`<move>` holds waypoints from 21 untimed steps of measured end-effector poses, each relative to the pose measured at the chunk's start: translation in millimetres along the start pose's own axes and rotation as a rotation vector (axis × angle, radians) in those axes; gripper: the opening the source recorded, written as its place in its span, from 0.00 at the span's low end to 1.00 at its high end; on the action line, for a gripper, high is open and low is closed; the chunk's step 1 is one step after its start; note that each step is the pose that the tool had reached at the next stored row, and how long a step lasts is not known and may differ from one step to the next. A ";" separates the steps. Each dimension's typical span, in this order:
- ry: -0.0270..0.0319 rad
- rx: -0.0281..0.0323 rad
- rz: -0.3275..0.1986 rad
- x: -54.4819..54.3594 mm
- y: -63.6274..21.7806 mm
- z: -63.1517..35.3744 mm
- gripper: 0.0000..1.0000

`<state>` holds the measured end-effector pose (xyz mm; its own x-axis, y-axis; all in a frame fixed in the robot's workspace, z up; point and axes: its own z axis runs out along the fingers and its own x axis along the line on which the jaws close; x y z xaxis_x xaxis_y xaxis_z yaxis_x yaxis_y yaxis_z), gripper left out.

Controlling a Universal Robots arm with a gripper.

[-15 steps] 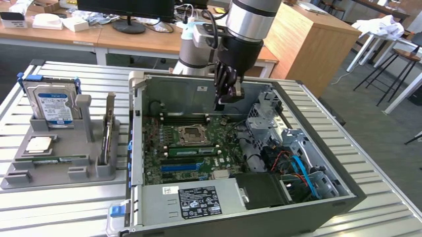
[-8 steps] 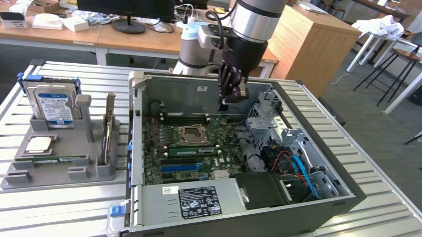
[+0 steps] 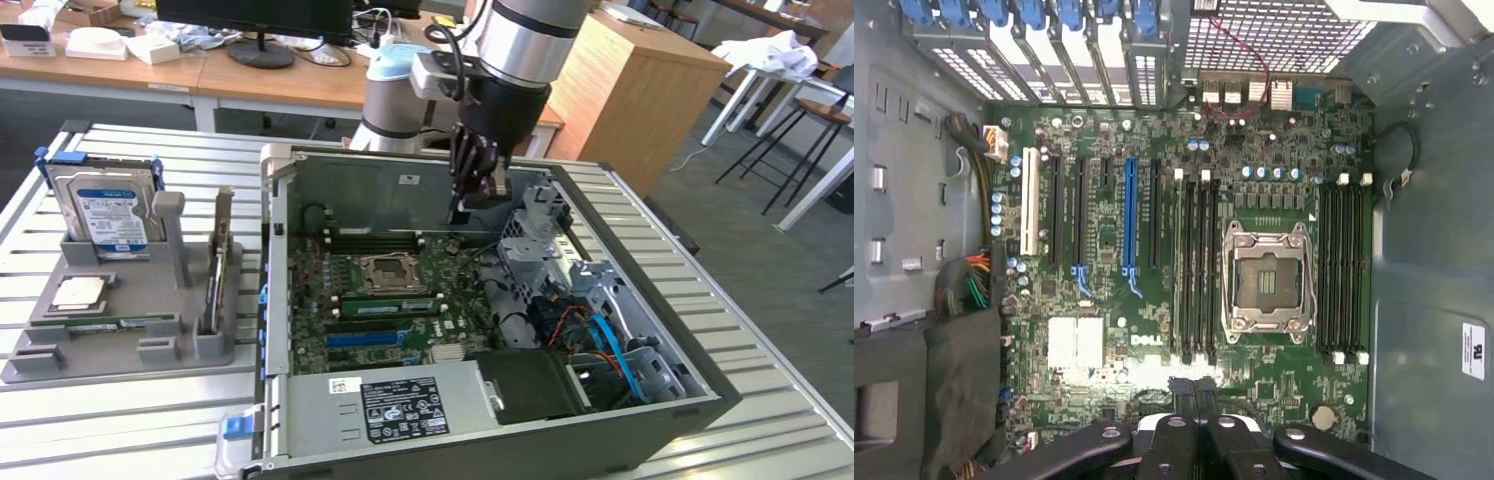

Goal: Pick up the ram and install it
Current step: 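Press down the ram until it locks into place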

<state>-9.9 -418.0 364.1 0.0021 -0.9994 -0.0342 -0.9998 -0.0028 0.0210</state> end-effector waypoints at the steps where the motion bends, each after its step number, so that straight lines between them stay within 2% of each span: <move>1: 0.0000 0.0000 0.000 0.0 -1.0 0.0 0.10; 9: 0.0000 0.0000 0.000 0.0 -7.4 -0.2 0.10; 21: 0.0000 0.0000 0.000 0.1 -7.8 2.1 0.10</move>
<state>-2.1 -418.0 361.7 0.0021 -0.9994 -0.0343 -0.9998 -0.0028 0.0209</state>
